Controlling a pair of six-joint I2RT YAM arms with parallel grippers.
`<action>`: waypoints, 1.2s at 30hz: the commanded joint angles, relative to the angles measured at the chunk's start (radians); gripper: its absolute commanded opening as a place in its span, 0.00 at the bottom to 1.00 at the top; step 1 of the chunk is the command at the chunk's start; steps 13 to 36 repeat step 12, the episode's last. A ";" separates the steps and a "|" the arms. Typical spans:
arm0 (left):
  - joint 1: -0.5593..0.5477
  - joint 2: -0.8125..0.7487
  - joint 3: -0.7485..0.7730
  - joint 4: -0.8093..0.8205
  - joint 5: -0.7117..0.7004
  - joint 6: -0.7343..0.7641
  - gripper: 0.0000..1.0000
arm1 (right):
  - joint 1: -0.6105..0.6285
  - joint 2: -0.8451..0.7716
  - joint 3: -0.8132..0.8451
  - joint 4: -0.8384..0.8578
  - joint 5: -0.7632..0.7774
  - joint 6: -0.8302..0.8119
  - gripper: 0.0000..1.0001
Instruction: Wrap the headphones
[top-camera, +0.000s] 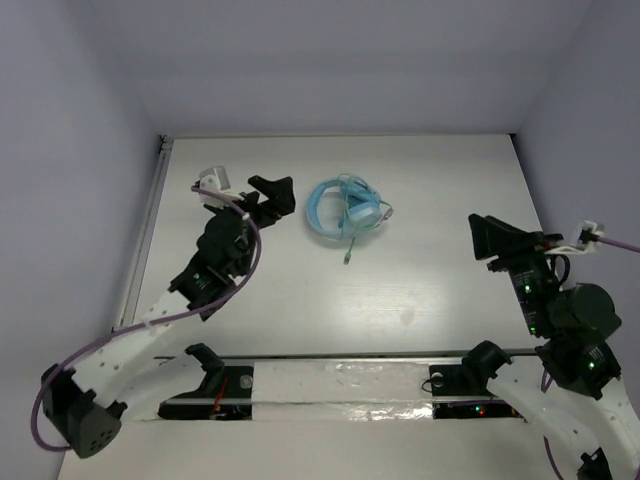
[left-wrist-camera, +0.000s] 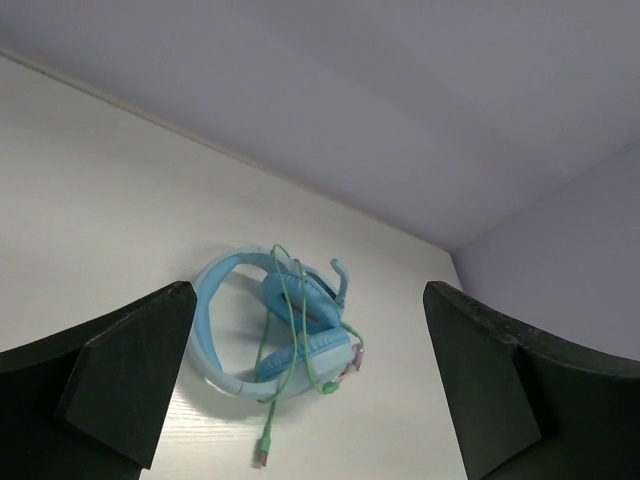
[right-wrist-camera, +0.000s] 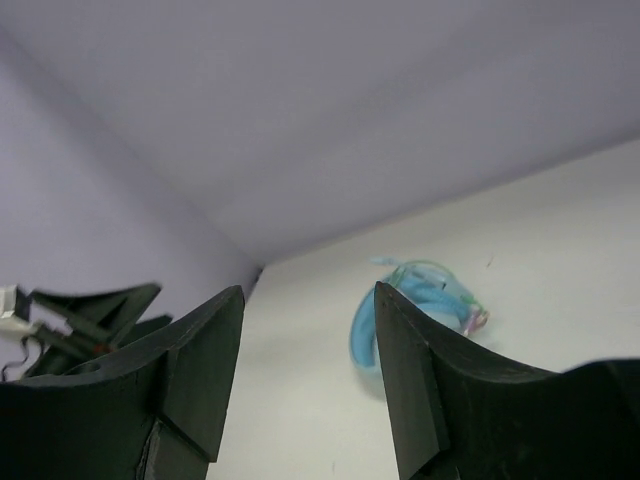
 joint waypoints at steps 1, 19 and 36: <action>-0.002 -0.093 -0.023 -0.159 0.056 0.027 0.99 | 0.007 -0.046 -0.026 0.017 0.097 0.000 0.61; -0.002 -0.402 -0.117 -0.358 0.052 0.042 0.99 | 0.007 -0.065 -0.059 -0.050 0.113 0.037 0.61; -0.002 -0.402 -0.117 -0.358 0.052 0.042 0.99 | 0.007 -0.065 -0.059 -0.050 0.113 0.037 0.61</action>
